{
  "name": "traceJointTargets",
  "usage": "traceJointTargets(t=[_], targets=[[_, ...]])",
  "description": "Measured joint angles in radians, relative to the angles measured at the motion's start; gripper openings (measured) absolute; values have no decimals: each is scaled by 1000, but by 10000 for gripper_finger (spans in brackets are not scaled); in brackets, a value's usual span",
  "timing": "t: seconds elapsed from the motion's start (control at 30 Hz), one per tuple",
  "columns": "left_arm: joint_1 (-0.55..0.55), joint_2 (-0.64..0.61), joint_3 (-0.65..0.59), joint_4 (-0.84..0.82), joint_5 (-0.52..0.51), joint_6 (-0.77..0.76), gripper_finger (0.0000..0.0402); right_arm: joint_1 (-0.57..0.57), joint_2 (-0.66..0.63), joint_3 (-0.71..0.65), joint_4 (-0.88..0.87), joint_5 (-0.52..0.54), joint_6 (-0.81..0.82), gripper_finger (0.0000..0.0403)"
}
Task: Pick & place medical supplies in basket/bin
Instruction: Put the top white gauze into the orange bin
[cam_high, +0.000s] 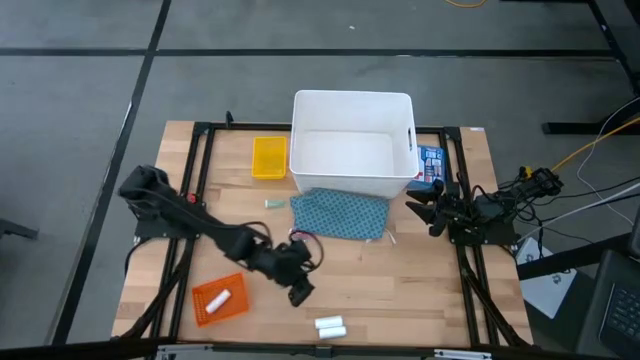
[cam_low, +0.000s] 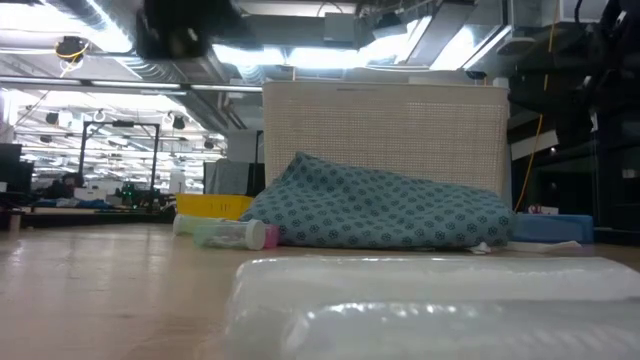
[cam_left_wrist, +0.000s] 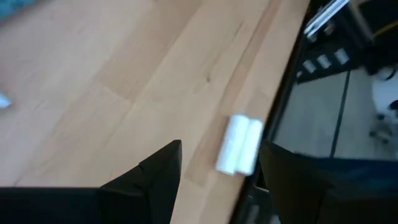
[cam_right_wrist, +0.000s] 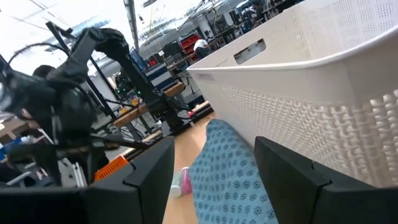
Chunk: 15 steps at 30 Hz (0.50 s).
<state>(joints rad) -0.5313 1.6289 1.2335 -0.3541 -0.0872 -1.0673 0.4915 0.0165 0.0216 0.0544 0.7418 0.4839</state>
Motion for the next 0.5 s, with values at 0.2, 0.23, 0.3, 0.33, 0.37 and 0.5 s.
traceJointTargets(t=[0.2,0.23,0.3,0.33,0.37,0.5], targets=[[30,124,42,33,88,78,212,0,0,0,0,0,5,224],[29,147,68,31,88,98,212,0,0,0,0,0,5,224],[23,195,131,22,92,136,212,0,0,0,0,0,5,224],[22,221,168,11,102,151,212,0,0,0,0,0,5,224],[21,247,206,-6,114,166,212,0,0,0,0,0,3,224],[23,364,360,-143,167,215,212,0,0,0,-1,2,-21,224]])
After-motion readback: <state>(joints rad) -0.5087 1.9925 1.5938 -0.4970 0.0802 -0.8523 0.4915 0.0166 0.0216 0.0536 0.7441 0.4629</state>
